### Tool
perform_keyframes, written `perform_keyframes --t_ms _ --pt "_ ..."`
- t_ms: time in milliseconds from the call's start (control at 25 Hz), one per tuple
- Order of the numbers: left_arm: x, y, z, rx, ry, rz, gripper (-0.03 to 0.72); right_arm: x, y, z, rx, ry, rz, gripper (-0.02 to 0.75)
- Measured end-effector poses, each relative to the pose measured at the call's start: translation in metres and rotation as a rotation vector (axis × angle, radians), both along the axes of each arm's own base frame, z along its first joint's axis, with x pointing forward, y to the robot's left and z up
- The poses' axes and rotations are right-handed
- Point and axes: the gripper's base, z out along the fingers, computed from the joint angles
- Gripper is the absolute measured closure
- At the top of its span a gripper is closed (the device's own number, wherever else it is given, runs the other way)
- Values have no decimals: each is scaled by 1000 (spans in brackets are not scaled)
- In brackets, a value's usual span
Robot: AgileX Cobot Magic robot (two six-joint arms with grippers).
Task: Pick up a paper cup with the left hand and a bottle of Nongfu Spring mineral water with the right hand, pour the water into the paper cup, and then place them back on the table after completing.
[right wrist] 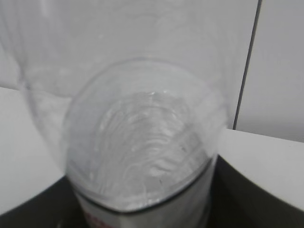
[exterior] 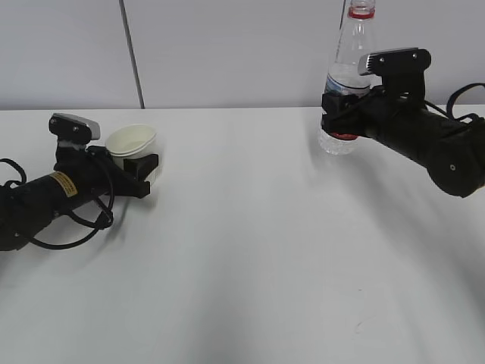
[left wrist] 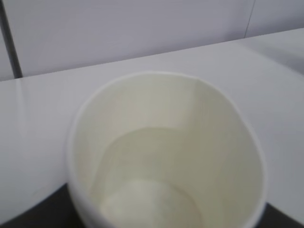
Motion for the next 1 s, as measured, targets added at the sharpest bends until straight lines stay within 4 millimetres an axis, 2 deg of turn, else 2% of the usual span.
perform_keyframes --t_ms 320,720,1000 --pt "0 1 0 -1 2 9 276 0 0 0 0 0 0 349" --pt "0 1 -1 0 3 12 151 0 0 0 2 0 0 349" --pt "-13 4 -7 -34 26 40 143 0 0 0 2 0 0 349"
